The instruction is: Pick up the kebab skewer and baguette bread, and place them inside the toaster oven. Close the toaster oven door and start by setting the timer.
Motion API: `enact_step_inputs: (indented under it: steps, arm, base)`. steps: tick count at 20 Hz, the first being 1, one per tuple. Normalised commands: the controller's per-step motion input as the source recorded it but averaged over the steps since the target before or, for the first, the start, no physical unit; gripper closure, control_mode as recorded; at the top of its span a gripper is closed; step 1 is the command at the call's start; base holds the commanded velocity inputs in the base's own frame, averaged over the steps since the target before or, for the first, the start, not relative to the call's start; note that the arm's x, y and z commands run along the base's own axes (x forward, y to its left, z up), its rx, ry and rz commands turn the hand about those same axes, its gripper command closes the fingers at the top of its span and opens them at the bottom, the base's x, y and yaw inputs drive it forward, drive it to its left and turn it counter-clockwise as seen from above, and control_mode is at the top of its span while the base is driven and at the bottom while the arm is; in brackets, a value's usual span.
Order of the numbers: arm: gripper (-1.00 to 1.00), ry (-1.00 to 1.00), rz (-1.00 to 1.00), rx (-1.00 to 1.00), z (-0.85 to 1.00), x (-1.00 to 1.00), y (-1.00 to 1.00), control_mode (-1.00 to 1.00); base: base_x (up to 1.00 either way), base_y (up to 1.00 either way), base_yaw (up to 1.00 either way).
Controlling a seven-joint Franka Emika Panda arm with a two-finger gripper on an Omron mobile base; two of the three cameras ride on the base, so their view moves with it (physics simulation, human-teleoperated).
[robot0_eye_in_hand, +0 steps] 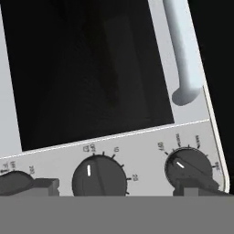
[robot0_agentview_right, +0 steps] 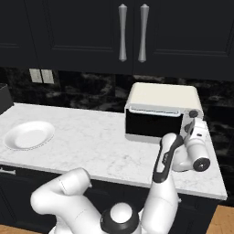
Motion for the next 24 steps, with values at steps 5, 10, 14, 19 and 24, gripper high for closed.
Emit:
enact_step_inputs:
  steps: [5,10,14,19,24]
  arm:
    - [-1.0,0.0,0.0,-0.03,-0.15,0.26,-0.04,-1.0]
    - [-1.0,0.0,0.0,-0.04,-0.07,0.2,-0.04,-1.0]
    - [-1.0,0.0,0.0,-0.04,-0.08,0.13,-0.13,-1.0]
    - [-1.0,0.0,0.0,-0.04,-0.11,0.16,-0.1,-1.0]
    - [-1.0,0.0,0.0,-0.02,-0.06,0.11,-0.01,-1.0]
  base:
    - [0.0,0.0,0.0]
    - [0.0,0.0,0.0]
    - [0.0,0.0,0.0]
    - [0.0,0.0,0.0]
    - [0.0,0.0,0.0]
